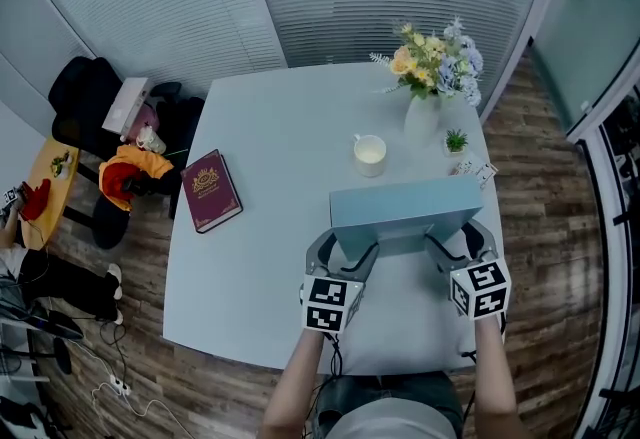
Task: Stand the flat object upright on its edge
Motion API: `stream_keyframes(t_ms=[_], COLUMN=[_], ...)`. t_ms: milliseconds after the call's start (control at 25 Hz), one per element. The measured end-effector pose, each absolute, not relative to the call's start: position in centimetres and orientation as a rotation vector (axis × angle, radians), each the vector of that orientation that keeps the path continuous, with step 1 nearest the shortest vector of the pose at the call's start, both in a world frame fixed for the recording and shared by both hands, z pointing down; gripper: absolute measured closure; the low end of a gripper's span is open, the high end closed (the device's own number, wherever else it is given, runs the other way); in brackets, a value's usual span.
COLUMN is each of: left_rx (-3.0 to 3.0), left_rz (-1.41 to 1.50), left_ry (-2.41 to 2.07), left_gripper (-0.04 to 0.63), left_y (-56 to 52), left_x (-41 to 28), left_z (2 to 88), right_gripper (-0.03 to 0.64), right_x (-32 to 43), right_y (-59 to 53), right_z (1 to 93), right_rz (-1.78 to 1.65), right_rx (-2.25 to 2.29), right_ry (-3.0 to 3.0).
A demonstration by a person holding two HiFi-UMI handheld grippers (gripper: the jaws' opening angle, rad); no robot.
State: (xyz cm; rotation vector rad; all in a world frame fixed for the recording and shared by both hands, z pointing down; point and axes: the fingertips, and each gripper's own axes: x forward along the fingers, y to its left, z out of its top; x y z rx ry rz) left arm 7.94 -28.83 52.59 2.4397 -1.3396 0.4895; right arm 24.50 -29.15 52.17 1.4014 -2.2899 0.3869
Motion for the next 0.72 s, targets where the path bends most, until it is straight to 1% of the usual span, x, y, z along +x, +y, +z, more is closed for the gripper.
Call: stream_keyframes(t_ms=[320,720], left_rx=[2.457,2.454], left_rz=[0.454,0.504], left_ry=[-1.372,-1.386], left_gripper=[0.250,0.248], left_y=[-28.6,-27.6], left_x=[7.9,8.0], left_z=[52.9,52.9], right_gripper=[0.261,0.250], right_x=[24.5,24.8], right_y=[-28.7,-27.8], right_z=[52.4,52.3], right_rz=[0.383,0.309], right_rx=[1.435,1.473], right_ry=[-2.291,-2.241])
